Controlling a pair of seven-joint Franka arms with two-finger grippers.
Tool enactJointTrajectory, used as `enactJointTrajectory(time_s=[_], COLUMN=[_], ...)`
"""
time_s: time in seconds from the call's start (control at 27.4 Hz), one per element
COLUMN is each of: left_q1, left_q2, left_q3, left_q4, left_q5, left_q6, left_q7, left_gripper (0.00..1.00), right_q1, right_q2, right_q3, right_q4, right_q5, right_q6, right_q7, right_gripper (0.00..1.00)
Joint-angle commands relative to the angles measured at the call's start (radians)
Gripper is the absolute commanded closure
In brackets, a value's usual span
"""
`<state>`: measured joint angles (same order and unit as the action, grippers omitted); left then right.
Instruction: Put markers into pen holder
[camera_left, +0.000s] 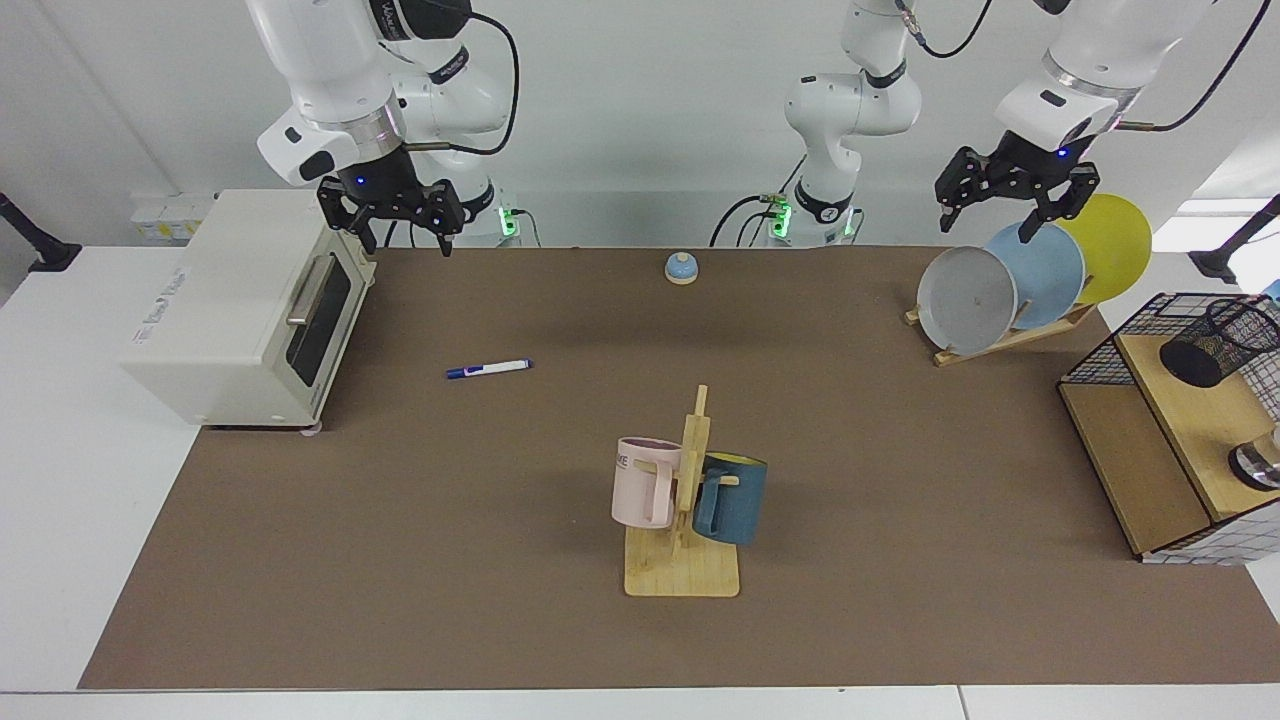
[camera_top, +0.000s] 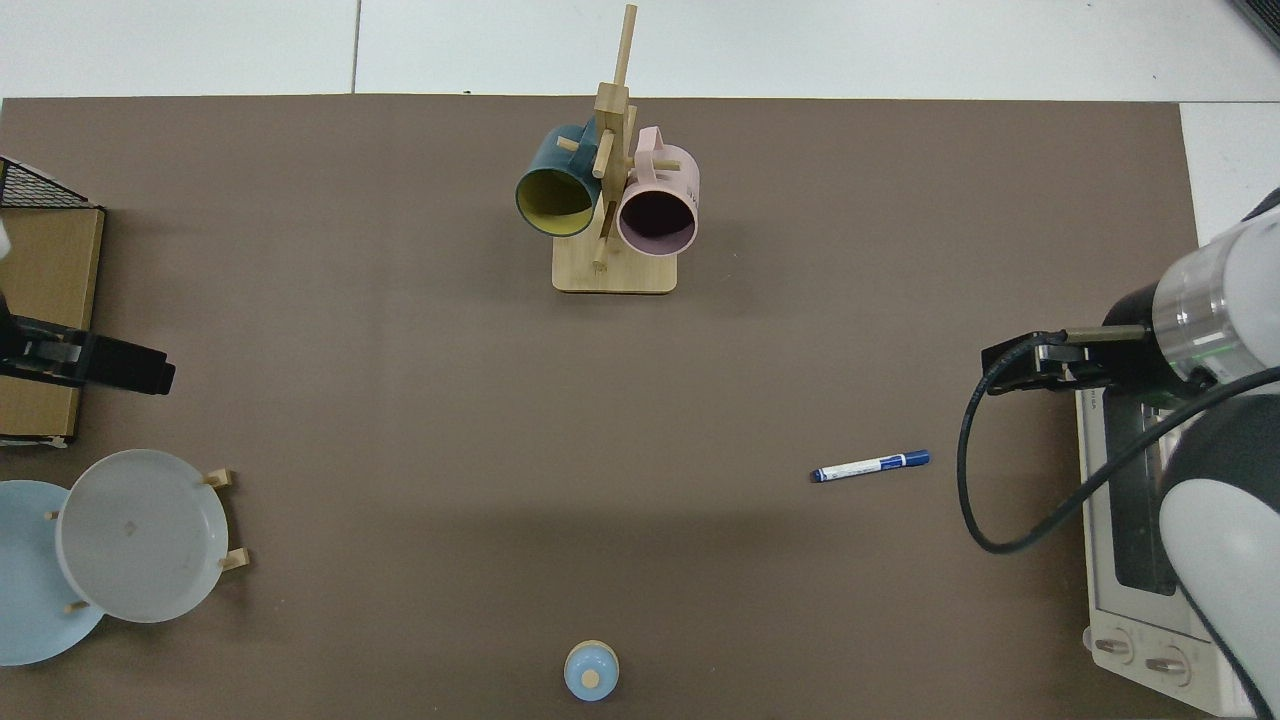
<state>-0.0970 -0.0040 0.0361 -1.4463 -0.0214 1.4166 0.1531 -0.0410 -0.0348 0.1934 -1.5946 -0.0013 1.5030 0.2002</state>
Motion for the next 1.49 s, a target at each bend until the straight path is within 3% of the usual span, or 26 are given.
enactJointTrajectory(time_s=[0.0,0.69,1.09,1.46], left_q1=[-0.003,-0.003,-0.001,-0.004], left_q2=[-0.027,-0.028,-0.028,-0.033], left_q3=[0.001,0.001,0.005,0.004], left_q4=[-0.031,-0.031,-0.031,-0.037], left_q5=[0.015,0.015,0.015,0.008], left_q6=[0.01,0.008,0.008,-0.011], left_q7=[-0.006,-0.007,-0.01,0.0], left_gripper=[0.0,0.0,0.0,0.0], right_q1=[-0.005,-0.005,0.027,0.004], right_q2=[-0.024,-0.048,-0.053,-0.05], right_q3=[0.0,-0.002,0.0,-0.003], right_q4=[-0.022,-0.058,-0.077,-0.182], right_q5=[0.023,0.023,0.026,0.066], right_q6=[-0.012,0.0,0.019,0.141], right_q7=[-0.019,-0.002,0.165,0.471], right_gripper=[0.0,0.0,0.0,0.0])
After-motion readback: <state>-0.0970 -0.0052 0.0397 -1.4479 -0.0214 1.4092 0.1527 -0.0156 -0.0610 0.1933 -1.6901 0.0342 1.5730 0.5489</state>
